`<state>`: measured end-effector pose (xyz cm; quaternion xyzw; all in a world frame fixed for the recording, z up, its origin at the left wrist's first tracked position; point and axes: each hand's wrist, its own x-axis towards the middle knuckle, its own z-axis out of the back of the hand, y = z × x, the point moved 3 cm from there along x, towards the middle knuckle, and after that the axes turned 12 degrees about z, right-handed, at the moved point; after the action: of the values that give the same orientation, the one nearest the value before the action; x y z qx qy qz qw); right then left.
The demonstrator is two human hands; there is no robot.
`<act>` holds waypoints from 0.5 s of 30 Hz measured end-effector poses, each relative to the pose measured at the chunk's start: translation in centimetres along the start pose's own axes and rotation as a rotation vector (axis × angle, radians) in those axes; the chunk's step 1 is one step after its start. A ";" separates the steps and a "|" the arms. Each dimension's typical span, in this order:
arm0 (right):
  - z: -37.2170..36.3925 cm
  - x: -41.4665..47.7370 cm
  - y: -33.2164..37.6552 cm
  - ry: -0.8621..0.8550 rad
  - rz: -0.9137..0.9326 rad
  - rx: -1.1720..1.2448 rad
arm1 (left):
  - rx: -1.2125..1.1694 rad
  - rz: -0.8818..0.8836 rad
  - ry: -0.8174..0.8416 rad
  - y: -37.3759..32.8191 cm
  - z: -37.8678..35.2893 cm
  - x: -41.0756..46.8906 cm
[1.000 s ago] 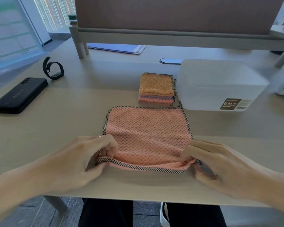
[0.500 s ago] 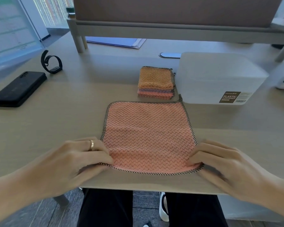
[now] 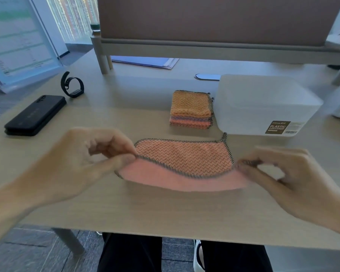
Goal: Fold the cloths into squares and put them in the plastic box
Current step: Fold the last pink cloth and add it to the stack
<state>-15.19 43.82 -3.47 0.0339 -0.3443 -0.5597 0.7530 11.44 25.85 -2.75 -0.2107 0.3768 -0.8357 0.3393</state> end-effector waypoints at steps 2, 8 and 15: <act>-0.5 1.3 -2.9 -0.082 -0.178 0.071 | -0.061 0.057 -0.031 1.1 -0.3 2.0; -3.2 3.9 -9.0 -0.121 -0.476 0.110 | 0.160 0.153 -0.173 5.9 -2.0 6.9; -4.6 3.8 -11.0 -0.105 -0.557 -0.009 | 0.304 0.185 -0.253 6.6 -3.4 7.8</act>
<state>-21.07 34.87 -9.93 0.0947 -0.3577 -0.7476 0.5514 6.77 18.62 -9.27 -0.2250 0.2183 -0.8152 0.4871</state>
